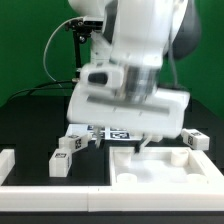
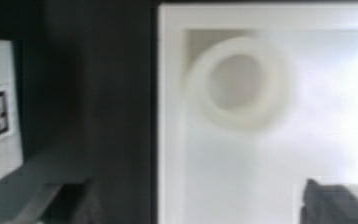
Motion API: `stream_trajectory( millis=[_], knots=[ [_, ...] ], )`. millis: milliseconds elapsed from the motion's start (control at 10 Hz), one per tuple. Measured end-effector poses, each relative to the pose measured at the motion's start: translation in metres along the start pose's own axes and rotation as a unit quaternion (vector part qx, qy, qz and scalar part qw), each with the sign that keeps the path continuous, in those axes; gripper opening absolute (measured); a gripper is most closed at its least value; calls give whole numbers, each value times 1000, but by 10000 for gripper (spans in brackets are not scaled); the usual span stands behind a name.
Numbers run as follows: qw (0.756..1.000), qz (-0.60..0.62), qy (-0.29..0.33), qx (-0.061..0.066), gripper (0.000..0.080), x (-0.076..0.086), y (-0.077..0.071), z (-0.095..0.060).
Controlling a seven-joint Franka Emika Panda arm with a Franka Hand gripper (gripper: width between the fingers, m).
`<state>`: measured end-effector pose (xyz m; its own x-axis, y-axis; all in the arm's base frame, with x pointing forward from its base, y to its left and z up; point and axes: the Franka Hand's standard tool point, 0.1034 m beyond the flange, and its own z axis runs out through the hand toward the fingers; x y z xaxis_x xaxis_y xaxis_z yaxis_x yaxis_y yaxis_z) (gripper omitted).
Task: Assemble one leg
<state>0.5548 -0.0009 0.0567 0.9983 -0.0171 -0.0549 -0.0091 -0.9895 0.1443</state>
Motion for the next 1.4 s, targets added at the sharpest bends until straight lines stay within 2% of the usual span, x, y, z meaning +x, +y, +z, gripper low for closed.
stream_trajectory(
  millis=[100,200,300,500,600,700,800,900,1200,1300,1400],
  knots=[
    [1000,-3,-3,4,625,0,-5,-18],
    [1000,14,-7,5,625,-1,-15,-31],
    [1000,23,-5,5,644,-1,-22,-32],
    [1000,15,-7,5,649,-2,-22,-30],
    [1000,14,-7,5,649,-2,-26,-30],
    [999,33,-10,2,649,-7,-48,-39],
    [1000,24,-9,4,649,-12,-77,-54],
    [1000,13,-11,2,649,-16,-89,-61],
    [1000,15,-24,0,649,-19,-86,-57],
    [999,33,-33,2,649,-24,-91,-51],
    [998,29,-58,-4,649,-36,-103,-49]
  ],
)
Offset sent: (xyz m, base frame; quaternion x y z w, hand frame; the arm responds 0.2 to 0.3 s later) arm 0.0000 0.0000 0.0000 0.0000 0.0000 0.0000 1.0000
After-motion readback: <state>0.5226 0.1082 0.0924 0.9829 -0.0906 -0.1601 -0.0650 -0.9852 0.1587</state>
